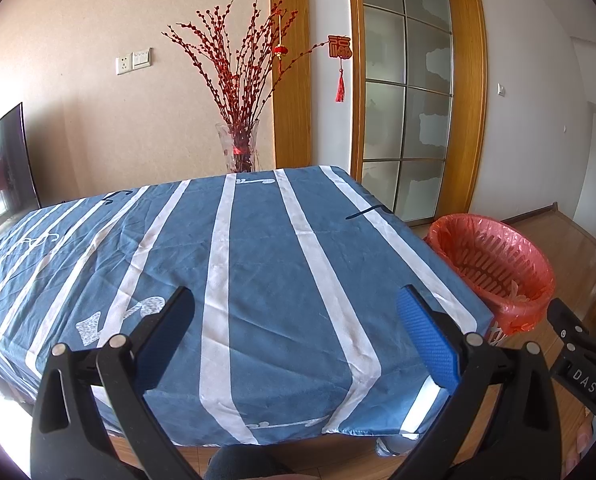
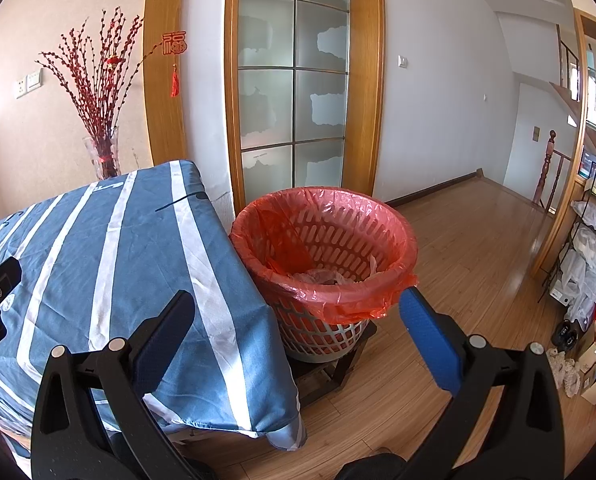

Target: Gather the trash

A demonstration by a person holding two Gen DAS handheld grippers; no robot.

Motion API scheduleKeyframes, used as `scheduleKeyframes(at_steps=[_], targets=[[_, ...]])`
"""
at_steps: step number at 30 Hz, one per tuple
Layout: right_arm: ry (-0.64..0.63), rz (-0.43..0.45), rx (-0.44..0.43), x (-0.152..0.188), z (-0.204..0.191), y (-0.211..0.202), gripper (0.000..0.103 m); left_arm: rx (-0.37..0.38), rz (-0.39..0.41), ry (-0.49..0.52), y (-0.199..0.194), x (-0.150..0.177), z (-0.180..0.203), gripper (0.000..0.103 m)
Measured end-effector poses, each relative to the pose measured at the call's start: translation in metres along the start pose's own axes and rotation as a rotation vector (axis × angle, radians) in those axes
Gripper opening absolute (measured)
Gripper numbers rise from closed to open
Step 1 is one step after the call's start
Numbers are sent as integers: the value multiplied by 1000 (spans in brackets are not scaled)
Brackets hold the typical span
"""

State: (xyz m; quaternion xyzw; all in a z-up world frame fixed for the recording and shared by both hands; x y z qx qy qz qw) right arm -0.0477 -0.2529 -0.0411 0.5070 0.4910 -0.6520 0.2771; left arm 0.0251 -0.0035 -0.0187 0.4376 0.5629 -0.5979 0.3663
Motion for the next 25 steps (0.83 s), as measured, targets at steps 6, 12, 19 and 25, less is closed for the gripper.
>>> scheduleKeyframes(at_steps=[6, 12, 19, 25], targets=[[0, 0, 0, 0, 0, 1, 101, 2, -5, -2, 1, 1, -1, 99], [1, -3, 1, 0, 0, 1, 101, 3, -3, 1, 2, 3, -1, 99], [1, -4, -1, 0, -1, 2, 101, 1, -4, 7, 2, 3, -1, 99], [1, -4, 0, 0, -1, 2, 101, 0, -8, 7, 2, 2, 0, 99]])
Point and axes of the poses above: each gripper's, at about its wrist camera, not at the fingertips, and y roughly the way its jaws point, z to its right, x to its underside, the point moved 5 cm from there along y, roughly the way its jaws point, and after that the axes turned 8 degrees about z, right-handed, at the moved point
